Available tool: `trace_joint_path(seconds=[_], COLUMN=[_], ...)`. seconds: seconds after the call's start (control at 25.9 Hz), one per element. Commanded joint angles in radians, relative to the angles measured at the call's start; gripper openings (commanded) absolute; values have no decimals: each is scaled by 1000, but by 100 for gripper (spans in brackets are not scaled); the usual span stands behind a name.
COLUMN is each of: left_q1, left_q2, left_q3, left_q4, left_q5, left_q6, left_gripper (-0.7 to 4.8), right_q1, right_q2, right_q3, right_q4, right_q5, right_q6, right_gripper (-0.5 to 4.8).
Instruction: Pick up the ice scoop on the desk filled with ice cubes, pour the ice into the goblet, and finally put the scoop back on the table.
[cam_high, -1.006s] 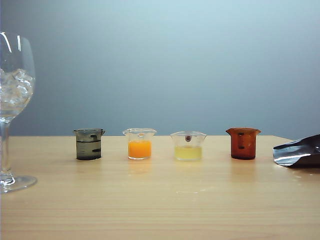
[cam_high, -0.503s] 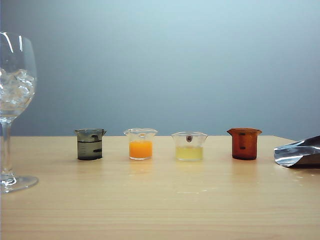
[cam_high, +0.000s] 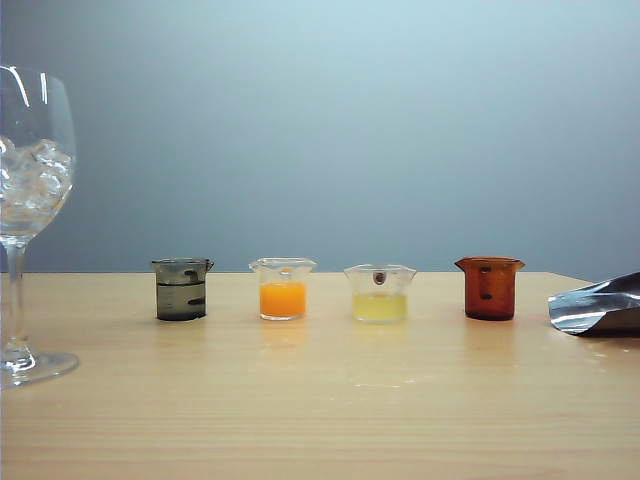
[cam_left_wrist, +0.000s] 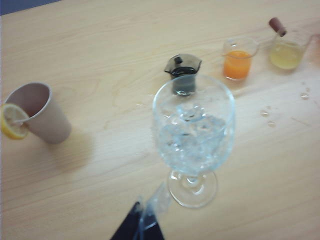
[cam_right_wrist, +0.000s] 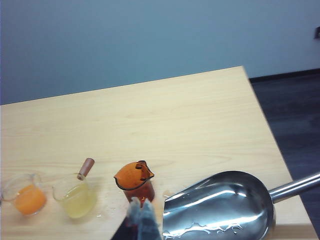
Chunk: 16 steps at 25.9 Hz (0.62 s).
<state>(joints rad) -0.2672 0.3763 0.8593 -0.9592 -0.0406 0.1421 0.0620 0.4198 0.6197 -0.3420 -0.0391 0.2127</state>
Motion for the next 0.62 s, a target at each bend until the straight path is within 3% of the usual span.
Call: trace_joint_path(seconds=[0.04,0.19,0.31,0.54,0.62], left_q1=[82,154,192,210,209], left_q2=[-136,-263,-320,-374,-374], left_q3=[-129,-212,-258,-417,-504], left_q4=[14,186,241,420,462], left_q5=[3,-8,6,8,19], left_q6=[0,15,18,15,15], left_gripper=[-4,-3,-3,-3,-3], right_q1=[102,212,261,281,280], right_q2=[-43,-121,-154,-157,-158], right_q3=[-85,-218,-312,-439,-468], right_q4=[27,121,229,322,325], right_q5=[40,79,114,133,203], right_q6=[-7,-8,-8,-7,-8], right_gripper=[-7,-7,-7,-5,0])
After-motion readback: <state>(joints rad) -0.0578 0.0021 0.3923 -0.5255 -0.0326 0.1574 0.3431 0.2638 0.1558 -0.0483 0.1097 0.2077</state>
